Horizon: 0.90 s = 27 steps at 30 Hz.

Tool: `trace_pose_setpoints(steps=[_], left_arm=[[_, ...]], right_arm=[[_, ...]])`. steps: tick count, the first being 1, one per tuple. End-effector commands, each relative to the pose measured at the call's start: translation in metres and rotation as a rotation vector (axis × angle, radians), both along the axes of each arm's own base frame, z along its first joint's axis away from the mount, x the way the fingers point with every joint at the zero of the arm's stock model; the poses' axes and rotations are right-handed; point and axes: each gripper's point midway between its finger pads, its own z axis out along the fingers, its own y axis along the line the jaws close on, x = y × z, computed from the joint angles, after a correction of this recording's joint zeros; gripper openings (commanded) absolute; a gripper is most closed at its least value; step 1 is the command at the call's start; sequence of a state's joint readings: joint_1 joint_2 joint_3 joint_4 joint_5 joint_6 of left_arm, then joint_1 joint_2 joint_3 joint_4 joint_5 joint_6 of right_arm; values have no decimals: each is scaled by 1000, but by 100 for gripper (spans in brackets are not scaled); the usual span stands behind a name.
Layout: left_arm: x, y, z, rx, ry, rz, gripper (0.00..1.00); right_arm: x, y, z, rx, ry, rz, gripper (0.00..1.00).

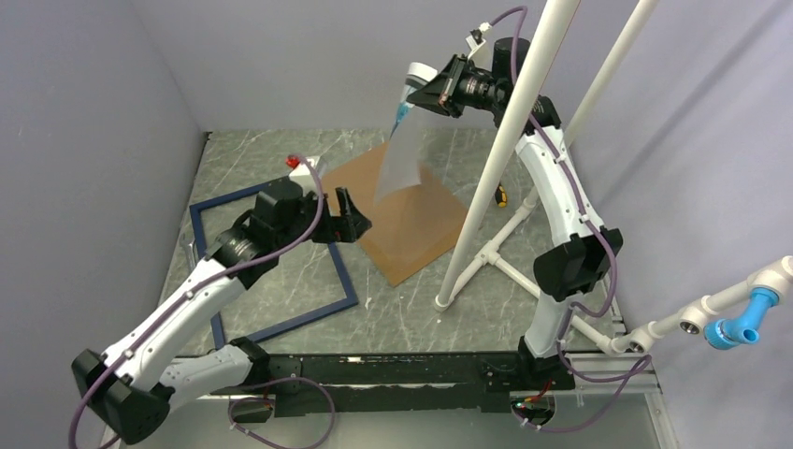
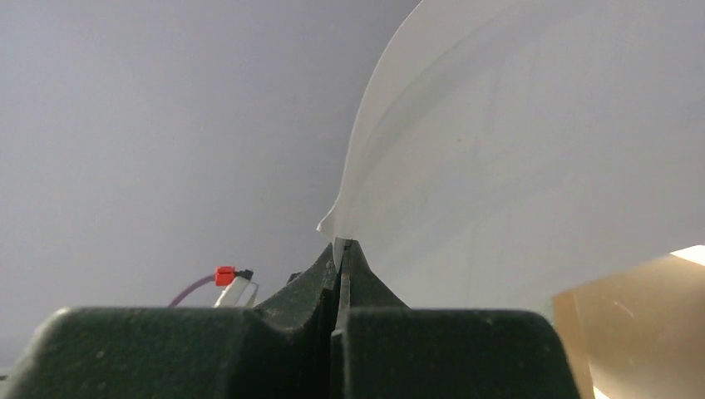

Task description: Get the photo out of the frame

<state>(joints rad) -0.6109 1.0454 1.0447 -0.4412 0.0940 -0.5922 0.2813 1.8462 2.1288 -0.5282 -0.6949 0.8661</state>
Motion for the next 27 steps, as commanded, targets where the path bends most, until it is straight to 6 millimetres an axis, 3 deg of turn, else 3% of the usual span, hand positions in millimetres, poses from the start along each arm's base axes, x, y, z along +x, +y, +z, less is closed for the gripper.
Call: trace_pose_setpoints(steps=[1,5,9,15,20,27], left_arm=[[-8,24,-9,16,2,77,99],[-25,29,-16,-6,23,62,100],[-41,35,-17,-37,28,57,99],[-57,45,-14,-64,23,63,99],[-63,50,-20,-66,37,75,99],[-65,49,-25,-86,45,75,99]], right_arm=[[-20,-10,56,115,-143,-16,0],[-7,-41,-4,144,-50,-109,0],[1,-71,-79,97,46,-224,0],[-1,-89,-191,-5,167,-323,0],[-9,-102,-245,-112,239,-375,0],[-29,-115,-291,-197,286,-408,0]])
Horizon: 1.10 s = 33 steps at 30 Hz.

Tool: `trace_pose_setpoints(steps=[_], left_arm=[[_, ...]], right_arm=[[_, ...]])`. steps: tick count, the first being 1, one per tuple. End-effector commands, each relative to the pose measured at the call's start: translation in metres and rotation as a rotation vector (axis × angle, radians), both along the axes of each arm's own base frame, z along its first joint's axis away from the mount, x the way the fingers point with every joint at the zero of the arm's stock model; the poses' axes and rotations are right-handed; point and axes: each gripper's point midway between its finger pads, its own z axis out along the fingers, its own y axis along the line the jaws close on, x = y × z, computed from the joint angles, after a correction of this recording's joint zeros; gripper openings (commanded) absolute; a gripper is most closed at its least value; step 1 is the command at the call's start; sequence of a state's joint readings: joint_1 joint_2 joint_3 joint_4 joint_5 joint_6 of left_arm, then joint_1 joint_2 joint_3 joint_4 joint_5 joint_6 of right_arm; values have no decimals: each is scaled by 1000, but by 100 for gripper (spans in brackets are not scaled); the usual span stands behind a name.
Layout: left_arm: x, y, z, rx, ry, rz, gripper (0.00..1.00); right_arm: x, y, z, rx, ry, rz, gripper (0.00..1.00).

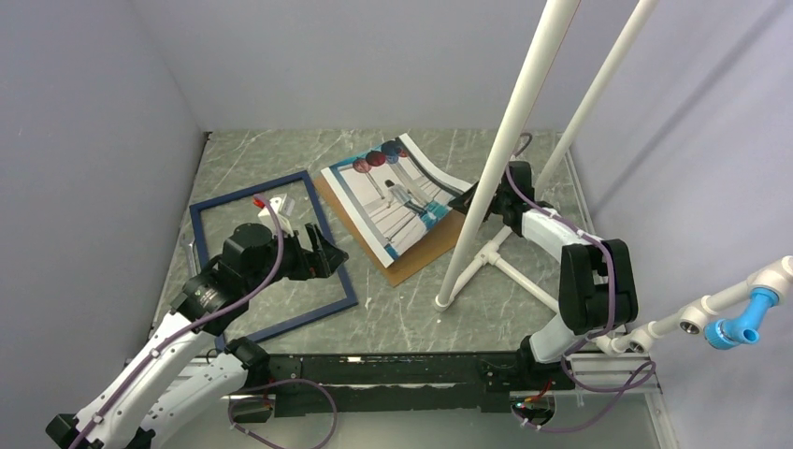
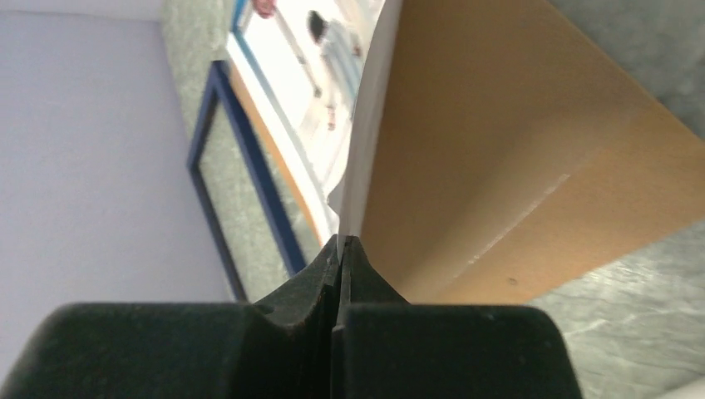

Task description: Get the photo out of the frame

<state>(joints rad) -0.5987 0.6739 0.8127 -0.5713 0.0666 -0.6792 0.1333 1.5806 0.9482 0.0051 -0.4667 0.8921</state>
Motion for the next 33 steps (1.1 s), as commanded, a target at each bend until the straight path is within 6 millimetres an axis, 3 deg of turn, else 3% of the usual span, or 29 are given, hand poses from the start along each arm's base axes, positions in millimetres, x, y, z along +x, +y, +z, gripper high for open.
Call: trace_pose_setpoints(steps=[1,9,17,30,33], left_arm=[[-1,-3,1,-32,11,-1,99],[-2,-5,-4,-22,34,-13,99],[-4,-6,-10,-38,37,-13,100],[-3,-9,-13,-43,48,-21,100],[-4,-9,-15,-46,52,-24,99]], right_arm=[[3,-11,-6,-59,-75,-30,0],[-2,-7,-27,-63,-43,29,0],[-22,-1,-48,-46,-9,91,0],[-28,-8,-63,-105,13,99,0],[-30,-10,-65,-120,25,105,15]])
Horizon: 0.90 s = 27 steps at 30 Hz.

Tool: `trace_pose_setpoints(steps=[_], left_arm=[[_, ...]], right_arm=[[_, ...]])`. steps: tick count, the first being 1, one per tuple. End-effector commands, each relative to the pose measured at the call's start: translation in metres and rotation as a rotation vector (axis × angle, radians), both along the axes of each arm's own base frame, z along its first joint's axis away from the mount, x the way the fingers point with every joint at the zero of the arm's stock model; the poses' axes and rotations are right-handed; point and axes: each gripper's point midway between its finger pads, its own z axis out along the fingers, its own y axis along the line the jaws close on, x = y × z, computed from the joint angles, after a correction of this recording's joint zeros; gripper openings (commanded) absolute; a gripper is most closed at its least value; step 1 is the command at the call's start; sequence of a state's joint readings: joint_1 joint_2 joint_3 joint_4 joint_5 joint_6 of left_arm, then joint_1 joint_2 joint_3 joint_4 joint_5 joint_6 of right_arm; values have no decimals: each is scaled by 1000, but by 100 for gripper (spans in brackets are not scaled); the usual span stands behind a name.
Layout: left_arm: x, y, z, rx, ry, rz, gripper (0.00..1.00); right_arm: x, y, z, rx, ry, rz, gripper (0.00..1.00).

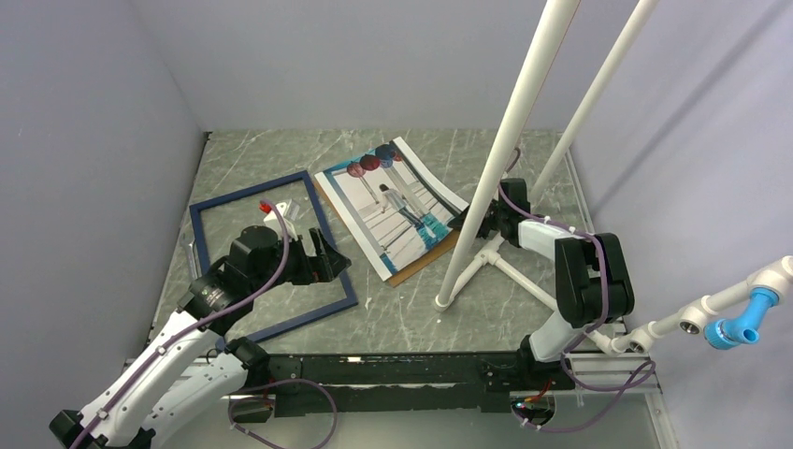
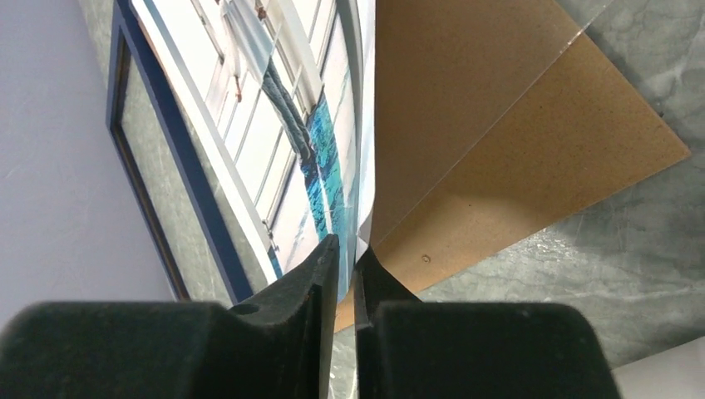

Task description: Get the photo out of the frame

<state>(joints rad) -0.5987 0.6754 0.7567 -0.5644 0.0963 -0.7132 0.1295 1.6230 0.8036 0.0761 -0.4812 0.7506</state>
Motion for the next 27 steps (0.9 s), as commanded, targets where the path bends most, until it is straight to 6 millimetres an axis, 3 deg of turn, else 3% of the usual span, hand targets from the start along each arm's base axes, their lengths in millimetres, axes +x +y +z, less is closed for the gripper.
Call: trace_pose_setpoints(steps=[1,8,11,16,22,27], left_arm=[[2,-6,8,-42,-17,-11,99],[0,-5,9,-43,-25,-15,99],[0,-5,10,-43,-32,-16,99],[-1,-7,11,-53,-32,-27,99],[-5,-4,21,-77,-72,-32,99],[-13,9,51,-112,-170,-1,99]], right_arm=[[0,-5,-3,-41,-11,17,20],[-16,-47,-8,-319,49,-29,50],[-26,-69,-1,-464,45,-47,58],[-52,-76,18,-561,19,-37,66],[-84,-76,76,-578,-139,-39,75],[-114,-77,138,-516,-347,-55,86]])
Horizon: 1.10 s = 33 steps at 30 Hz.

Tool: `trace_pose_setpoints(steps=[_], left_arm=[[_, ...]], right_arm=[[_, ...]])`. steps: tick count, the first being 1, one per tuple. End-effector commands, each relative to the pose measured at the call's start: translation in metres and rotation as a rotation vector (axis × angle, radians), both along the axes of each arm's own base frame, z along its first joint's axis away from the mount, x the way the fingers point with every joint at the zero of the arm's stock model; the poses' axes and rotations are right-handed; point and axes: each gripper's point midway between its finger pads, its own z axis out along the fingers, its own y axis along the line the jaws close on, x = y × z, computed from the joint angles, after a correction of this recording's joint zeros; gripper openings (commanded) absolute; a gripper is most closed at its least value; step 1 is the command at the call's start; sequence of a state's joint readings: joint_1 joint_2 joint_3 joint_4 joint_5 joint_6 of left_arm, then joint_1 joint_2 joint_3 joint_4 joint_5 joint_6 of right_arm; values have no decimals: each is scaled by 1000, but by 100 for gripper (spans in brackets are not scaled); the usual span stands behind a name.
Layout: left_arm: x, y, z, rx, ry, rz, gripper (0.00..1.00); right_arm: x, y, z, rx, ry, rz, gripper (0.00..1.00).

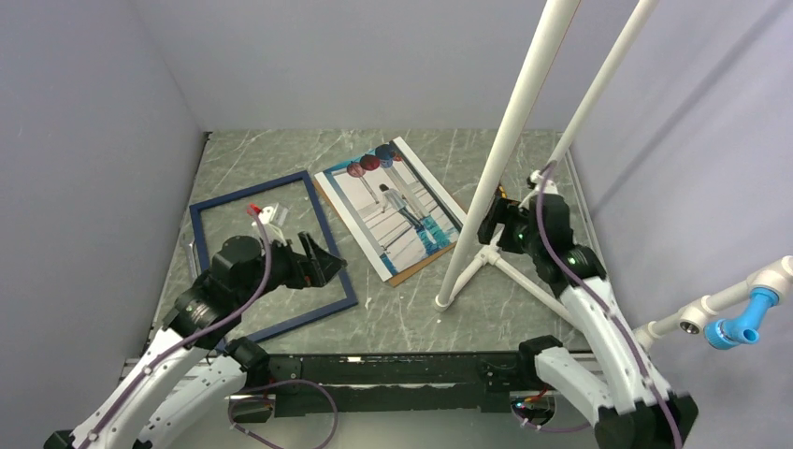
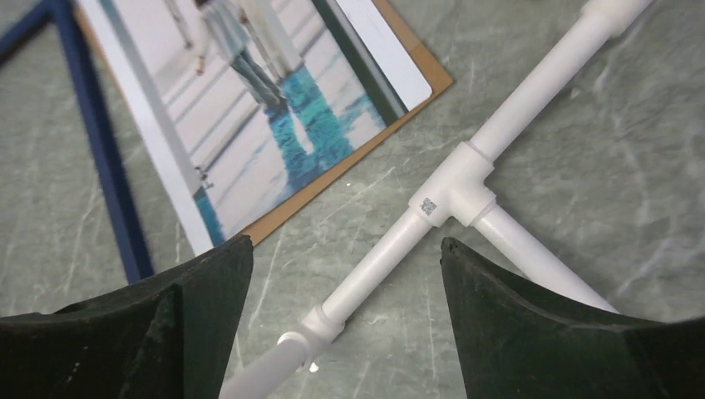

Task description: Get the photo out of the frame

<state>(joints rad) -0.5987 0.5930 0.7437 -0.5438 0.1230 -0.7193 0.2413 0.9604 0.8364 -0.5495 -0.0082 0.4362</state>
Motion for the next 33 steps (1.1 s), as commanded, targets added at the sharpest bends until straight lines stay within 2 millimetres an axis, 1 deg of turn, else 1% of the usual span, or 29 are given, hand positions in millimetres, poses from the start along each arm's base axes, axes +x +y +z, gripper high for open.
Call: trace_pose_setpoints(steps=[1,4,6,10,12,14,17,20,23,27,30,33], left_arm=[[-4,12,40,-52,-134,29,99],[-8,23,66,-55,-224,48,99],[-10,31,79,-52,-272,68,99],[-17,42,102,-64,-350,93,99],[-23,47,113,-81,-384,94,99],[-25,56,125,-100,-426,132,99],[-35,64,139,-134,-491,144,99],[-42,75,147,-129,-535,166,99],[-46,86,149,-103,-537,195,99],[-50,88,151,-74,-538,179,99],[-52,89,145,-71,-532,181,99],[-51,90,141,-84,-537,190,99]], right_arm=[[-30,-11,48,-3,-153,13,89],[-46,-8,86,52,-290,37,95],[-54,-9,105,74,-356,43,99],[-65,-15,133,94,-467,24,100],[-68,-19,141,95,-503,7,100],[-67,-27,145,84,-532,-38,100],[-65,-27,148,75,-549,-36,100],[-61,-32,149,60,-532,-63,100],[-60,-35,150,61,-504,-89,100],[-65,-37,151,68,-501,-103,100],[-71,-43,152,78,-513,-141,100],[-77,-51,159,84,-545,-180,100]])
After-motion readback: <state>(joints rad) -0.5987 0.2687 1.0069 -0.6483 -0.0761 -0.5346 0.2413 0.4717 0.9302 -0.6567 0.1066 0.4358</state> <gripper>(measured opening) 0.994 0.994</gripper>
